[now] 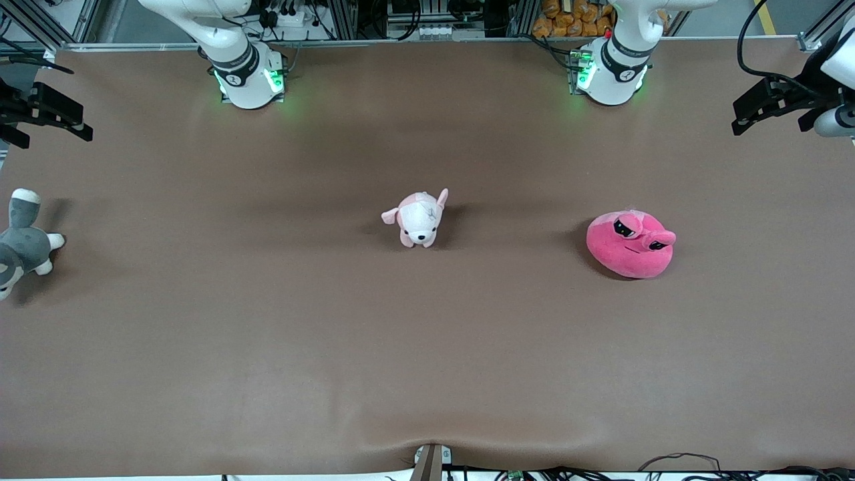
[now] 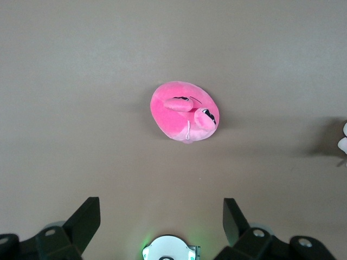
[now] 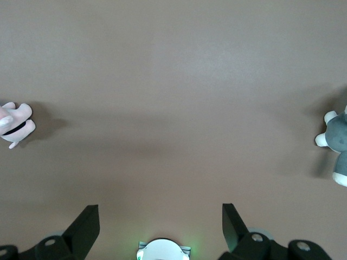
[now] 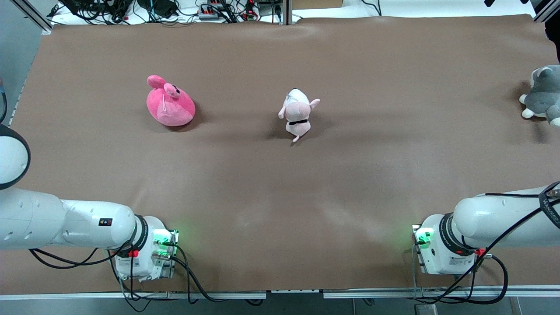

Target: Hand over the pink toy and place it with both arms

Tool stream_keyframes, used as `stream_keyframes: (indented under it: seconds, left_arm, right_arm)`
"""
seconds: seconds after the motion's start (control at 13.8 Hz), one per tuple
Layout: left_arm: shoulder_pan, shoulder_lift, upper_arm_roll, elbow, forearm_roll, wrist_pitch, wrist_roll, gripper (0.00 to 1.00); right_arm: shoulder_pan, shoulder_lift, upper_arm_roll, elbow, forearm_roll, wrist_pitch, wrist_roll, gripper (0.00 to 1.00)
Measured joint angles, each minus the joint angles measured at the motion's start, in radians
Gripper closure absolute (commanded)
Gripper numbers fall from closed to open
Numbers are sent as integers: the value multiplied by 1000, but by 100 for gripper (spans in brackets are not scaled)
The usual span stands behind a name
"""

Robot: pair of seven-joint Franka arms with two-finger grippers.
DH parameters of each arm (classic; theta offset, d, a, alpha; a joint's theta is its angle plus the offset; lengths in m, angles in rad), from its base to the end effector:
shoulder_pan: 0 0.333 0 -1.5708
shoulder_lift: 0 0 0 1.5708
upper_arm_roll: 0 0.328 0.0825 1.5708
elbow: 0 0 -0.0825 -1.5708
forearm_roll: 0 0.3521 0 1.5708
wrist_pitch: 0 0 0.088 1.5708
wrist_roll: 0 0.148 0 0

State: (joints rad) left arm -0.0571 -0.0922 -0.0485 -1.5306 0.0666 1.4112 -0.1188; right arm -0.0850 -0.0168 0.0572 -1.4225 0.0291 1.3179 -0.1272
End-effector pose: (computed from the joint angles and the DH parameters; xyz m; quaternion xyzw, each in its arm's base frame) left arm 0.4724 -0.0407 0.6455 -0.9992 -0.0116 0.0096 0.0365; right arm 0.4854 -0.0084 0.6465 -0.9976 -0.0526 0.0427 0.0171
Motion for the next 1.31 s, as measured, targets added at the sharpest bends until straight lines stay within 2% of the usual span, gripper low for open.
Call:
stream_keyframes:
  seconds: [0.87, 1.31]
  left_arm:
    - [0, 13, 0, -12, 0, -7, -4, 0]
    - [0, 15, 0, -13, 0, -7, -78, 0]
  right_arm:
    - [-1, 0, -1, 0, 0, 0, 0, 0]
    - [-1, 0, -2, 0, 0, 0, 0, 0]
